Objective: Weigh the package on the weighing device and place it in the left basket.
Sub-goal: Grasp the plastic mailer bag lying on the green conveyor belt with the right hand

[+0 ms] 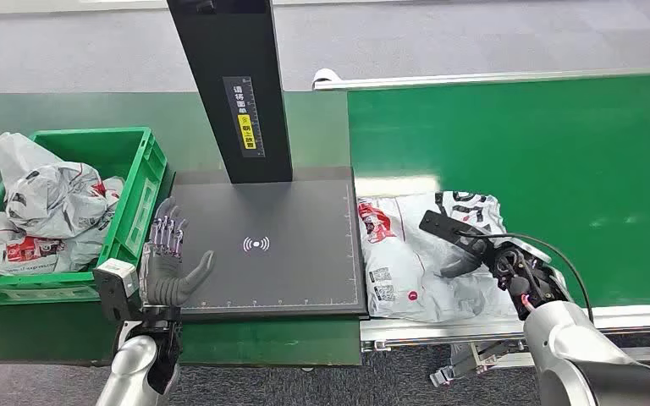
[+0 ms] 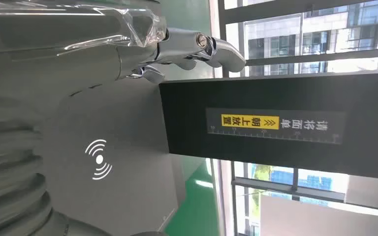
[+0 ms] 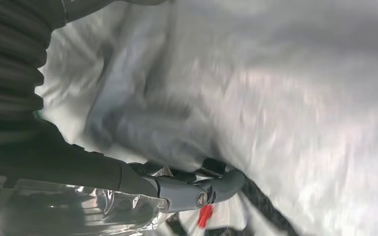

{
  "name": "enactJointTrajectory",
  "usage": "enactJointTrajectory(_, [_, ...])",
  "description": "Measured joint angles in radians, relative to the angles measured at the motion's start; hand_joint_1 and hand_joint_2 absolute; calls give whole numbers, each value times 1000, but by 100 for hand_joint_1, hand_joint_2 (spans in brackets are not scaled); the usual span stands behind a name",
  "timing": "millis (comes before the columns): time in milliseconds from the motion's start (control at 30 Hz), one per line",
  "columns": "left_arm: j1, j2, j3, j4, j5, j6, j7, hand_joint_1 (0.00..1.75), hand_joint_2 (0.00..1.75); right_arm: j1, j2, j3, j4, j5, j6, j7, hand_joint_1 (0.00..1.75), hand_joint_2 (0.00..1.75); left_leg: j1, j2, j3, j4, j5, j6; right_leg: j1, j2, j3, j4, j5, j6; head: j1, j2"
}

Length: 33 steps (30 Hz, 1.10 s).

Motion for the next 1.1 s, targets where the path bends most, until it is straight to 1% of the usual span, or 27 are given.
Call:
enactJointTrajectory(167, [-6,0,-5,28,1,8,-6,0,175,0,-1,6,10,-28,93,-46,2,175,0,1,0,0,0,0,0,0,0,0,0,0,0,0])
enactJointTrajectory(200, [-6,0,-5,33,2,10,-7,0,175,0,-2,9,12,-26,98,-43,39,175,0,1,0,0,0,0,0,1,0,0,0,0,0,0])
enactJointTrajectory(300, [-6,0,-5,44,2,17,-8,0,175,-3,3,30,15,4,87,-2,167,175,0,1,1,0,0,0,0,1,0,0,0,0,0,0])
enactJointTrajectory(333, [-5,0,-5,47,2,19,-8,0,175,-5,6,40,16,18,81,17,174,175,0,1,1,0,0,0,0,1,1,0,0,0,0,0])
enactJointTrajectory(467, [-1,-3,-5,51,2,24,-1,0,175,-26,15,85,17,62,75,87,175,175,0,1,2,0,0,0,0,0,2,0,0,0,0,0])
enactJointTrajectory(600, [6,-7,-5,52,1,32,7,0,175,-36,15,121,17,86,69,107,175,175,0,1,2,0,0,0,0,0,2,0,0,0,0,0])
enactJointTrajectory(667, [12,-8,-4,50,1,33,10,0,175,-38,15,138,17,98,42,111,175,175,0,0,2,0,0,0,0,0,2,0,0,0,0,0])
enactJointTrajectory(900, [51,-8,6,-4,3,34,32,0,175,-40,20,174,16,97,-142,122,175,175,0,0,1,0,0,0,0,0,2,0,0,0,0,0])
enactJointTrajectory(1000, [70,-8,17,-32,5,34,34,0,175,-42,25,171,7,52,-279,100,175,175,0,0,1,0,0,0,0,0,2,0,0,0,0,0])
enactJointTrajectory(1100, [92,-8,32,-64,7,34,35,0,175,-51,32,150,-15,-21,-430,35,175,175,0,0,1,0,0,0,0,0,2,0,0,0,0,0])
